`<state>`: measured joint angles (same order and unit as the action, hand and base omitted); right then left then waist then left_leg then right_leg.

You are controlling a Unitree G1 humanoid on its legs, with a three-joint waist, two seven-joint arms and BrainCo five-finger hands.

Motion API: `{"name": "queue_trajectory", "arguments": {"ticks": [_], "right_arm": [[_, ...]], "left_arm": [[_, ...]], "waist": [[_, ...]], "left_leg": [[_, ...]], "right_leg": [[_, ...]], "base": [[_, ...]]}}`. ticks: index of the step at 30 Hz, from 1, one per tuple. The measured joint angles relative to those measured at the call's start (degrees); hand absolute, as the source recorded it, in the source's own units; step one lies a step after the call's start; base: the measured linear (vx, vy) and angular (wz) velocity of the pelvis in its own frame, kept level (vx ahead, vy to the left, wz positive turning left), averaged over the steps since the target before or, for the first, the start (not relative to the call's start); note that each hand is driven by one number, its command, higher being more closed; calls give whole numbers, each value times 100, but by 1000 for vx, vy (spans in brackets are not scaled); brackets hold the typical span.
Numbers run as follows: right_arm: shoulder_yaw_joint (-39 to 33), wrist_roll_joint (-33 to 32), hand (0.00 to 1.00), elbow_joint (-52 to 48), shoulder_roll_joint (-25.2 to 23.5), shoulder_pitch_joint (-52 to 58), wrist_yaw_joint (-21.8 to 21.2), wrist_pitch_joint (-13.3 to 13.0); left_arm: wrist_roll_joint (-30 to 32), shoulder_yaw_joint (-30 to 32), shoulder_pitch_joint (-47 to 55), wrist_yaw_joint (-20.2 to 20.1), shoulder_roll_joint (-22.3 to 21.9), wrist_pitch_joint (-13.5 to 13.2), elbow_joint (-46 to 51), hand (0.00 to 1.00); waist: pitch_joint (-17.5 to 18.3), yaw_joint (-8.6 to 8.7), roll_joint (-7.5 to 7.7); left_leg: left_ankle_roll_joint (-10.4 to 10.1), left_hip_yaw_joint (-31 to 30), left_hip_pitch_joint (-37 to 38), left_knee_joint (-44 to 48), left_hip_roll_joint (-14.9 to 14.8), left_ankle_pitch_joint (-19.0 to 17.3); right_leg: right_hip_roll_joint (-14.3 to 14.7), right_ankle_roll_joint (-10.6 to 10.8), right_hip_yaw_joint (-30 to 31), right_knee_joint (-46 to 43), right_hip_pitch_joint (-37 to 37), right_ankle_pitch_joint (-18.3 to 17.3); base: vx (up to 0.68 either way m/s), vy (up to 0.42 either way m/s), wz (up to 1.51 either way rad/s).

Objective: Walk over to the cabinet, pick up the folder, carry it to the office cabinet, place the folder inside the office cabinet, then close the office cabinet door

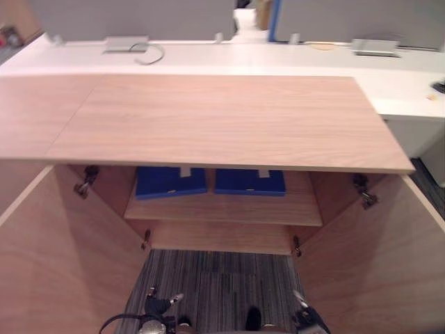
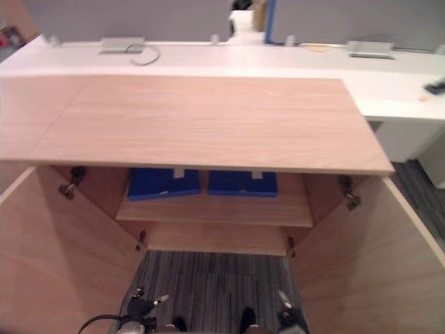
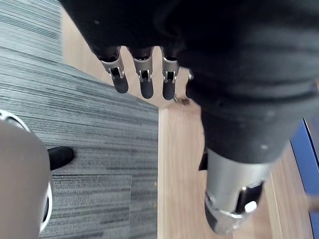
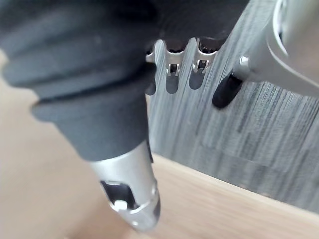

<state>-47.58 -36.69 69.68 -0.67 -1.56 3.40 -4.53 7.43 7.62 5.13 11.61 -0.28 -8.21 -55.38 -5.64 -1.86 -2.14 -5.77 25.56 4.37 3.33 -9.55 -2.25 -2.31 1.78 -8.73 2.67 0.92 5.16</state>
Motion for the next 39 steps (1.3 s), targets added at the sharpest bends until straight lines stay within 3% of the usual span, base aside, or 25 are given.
{"name": "queue_trajectory", "arguments": {"ticks": [2, 4, 5, 6, 8, 11, 13, 17, 18, 19, 20, 21, 23, 24, 25, 26, 27, 28, 29, 30, 31, 32, 34, 39], "right_arm": [[-501, -28, 0, 3, 30, 148, 46, 82], [-423, 175, 0, 88, 82, 201, 47, 121], [-423, 175, 0, 88, 82, 201, 47, 121], [79, 476, 0, 103, 269, 319, 12, 143], [562, 803, 0, 87, 409, 614, -3, 143], [1182, 888, 0, -10, 316, 729, -18, 160], [1416, 921, 0, -166, 172, 753, -54, 163], [2070, 1087, 0, -499, 182, 809, -77, 162], [2083, 1082, 0, -525, 182, 809, -78, 162], [2083, 1066, 0, -633, 179, 796, -83, 165], [2090, 969, 0, -729, 141, 810, -95, 162], [2091, 856, 0, -765, 112, 854, -103, 141], [2081, 842, 0, -826, 101, 1018, -111, 100], [2077, 851, 0, -820, 100, 1100, -126, 85], [2062, 854, 0, -808, 92, 1151, -128, 92], [1970, 859, 0, -821, 110, 1197, -139, 108], [1938, 863, 0, -828, 113, 1204, -144, 112], [1703, 863, 0, -787, 74, 1262, -140, 186], [1560, 865, 0, -634, 24, 1309, -138, 247], [1532, 865, 0, -520, 11, 1289, -146, 265], [1475, 856, 0, -419, 53, 1188, -193, 269], [1496, 868, 0, -385, 97, 1144, -206, 266], [1502, 858, 0, -192, 130, 1072, -199, 255], [2153, 870, 0, -215, 283, 994, -198, 206]], "left_arm": [[-163, 85, -55, -149, 66, 6, -209, 0], [-450, 401, -54, -203, 90, 34, -356, 0], [-450, 401, -54, -203, 90, 34, -356, 0], [-657, 652, -75, -207, -16, 49, -402, 0], [-991, 737, -69, -210, -185, 36, -476, 0], [-1224, 780, -112, -272, -287, 28, -474, 0], [-1234, 812, -170, -353, -267, -17, -442, 0], [-871, 718, -131, -444, -265, -27, -453, 0], [-818, 708, -148, -461, -272, -26, -471, 0], [-806, 707, -158, -472, -290, -35, -463, 0], [-852, 772, -192, -492, -292, -29, -447, 0], [-900, 833, -194, -500, -289, -22, -439, 0], [-1029, 961, -170, -501, -309, -4, -378, 0], [-1070, 1074, -164, -509, -345, 13, -396, 0], [-1097, 1105, -167, -514, -353, 21, -434, 0], [-1175, 1141, -174, -548, -361, 45, -488, 0], [-1192, 1141, -179, -547, -359, 52, -490, 0], [-1223, 1041, -223, -568, -354, 51, -494, 0], [-1272, 950, -222, -568, -297, 53, -520, 0], [-1291, 951, -289, -568, -236, 37, -550, 0], [-1365, 1011, -317, -544, -189, 96, -801, 0], [-1407, 1062, -276, -530, -182, 103, -839, 0], [-1473, 1015, -201, -516, -176, 83, -802, 0], [-1426, 669, -147, -503, -52, -7, -699, 0]], "waist": [[-10, 85, 13], [14, 63, 86], [14, 63, 86], [33, 116, 47], [160, 140, -151], [292, 229, -176], [225, 210, -56], [165, 259, -39], [156, 251, -75], [118, 225, -88], [47, 228, -68], [21, 240, -28], [19, 242, 93], [31, 253, 83], [40, 242, 72], [140, 257, -122], [152, 283, -128], [112, 357, -72], [96, 388, 104], [97, 338, 141], [89, 303, -23], [58, 285, -4], [56, 276, -2], [94, 258, 26]], "left_leg": [[11, 190, 51, 422, -104, -172], [287, -578, -57, 1174, -177, -434], [287, -578, -57, 1174, -177, -434], [384, -1944, -248, 1698, -17, -885], [236, -3027, -127, 1648, 117, -1215], [263, -2528, 133, 1127, 116, -1436], [269, -2033, 295, 923, 246, -1471], [400, -1086, 695, 887, 453, -1587], [403, -921, 724, 900, 445, -1590], [405, -560, 803, 917, 417, -1589], [403, -276, 890, 997, 436, -1590], [376, -144, 1022, 1029, 486, -1605], [344, 95, 1226, 1212, 594, -1633], [452, 261, 1230, 1363, 558, -1559], [524, 320, 1219, 1397, 531, -1518], [650, 403, 1223, 1015, 376, -1412], [623, 434, 1220, 920, 362, -1411], [499, 376, 1272, 582, 431, -1454], [329, 289, 1378, 344, 601, -1429], [250, 271, 1371, 306, 629, -1389], [249, 331, 1334, 429, 477, -1253], [372, 195, 1247, 640, 434, -1203], [340, -195, 1232, 463, 496, -1202], [276, -590, 503, 367, 405, -920]], "right_leg": [[107, -69, 494, 106, 42, 129], [261, -104, 1402, -96, 252, 129], [261, -104, 1402, -96, 252, 129], [399, -70, 1992, -194, 423, 158], [659, -1, 2415, -201, 456, 212], [727, 80, 2716, -238, 729, 275], [693, 137, 3017, -312, 877, 367], [664, 203, 3293, -415, 959, 534], [667, 171, 3113, -506, 1034, 547], [538, -249, 2124, -946, 1305, 304], [83, -805, 641, -1834, 1678, -154], [-421, -1045, -458, -2641, 1801, -457], [-879, -1106, -1765, -3257, 1695, -777], [-785, -1051, -2006, -3054, 1571, -739], [-647, -963, -1997, -2792, 1490, -678], [-277, -865, -1980, -2171, 1455, -502], [-304, -913, -2077, -2334, 1520, -642], [-772, -945, -2271, -3735, 1804, -1457], [-1001, -579, -2145, -4066, 1738, -1968], [-865, -666, -2041, -3906, 1690, -2025], [-578, -703, -1970, -3416, 1507, -1802], [-391, -708, -1853, -2896, 1281, -1572], [-206, -714, -1781, -2212, 859, -1284], [-51, -534, -1777, -1692, 639, -1132]], "base": [[16, 17, -124], [29, -38, -189], [14, 7, -208], [-12, 75, -162], [-25, 158, -171], [-57, 158, -96], [-91, 146, -115], [-66, 164, -112], [-16, 158, -101], [-8, 221, -109], [4, 229, -116], [26, 198, -80], [133, 82, -94], [167, 23, -113], [162, -37, -114], [99, -35, -73], [140, -41, -35], [147, 4, 36], [194, -14, 32], [172, -76, -18], [126, -218, -63], [79, -230, -68], [-60, -162, -40], [-173, -35, -5]]}}
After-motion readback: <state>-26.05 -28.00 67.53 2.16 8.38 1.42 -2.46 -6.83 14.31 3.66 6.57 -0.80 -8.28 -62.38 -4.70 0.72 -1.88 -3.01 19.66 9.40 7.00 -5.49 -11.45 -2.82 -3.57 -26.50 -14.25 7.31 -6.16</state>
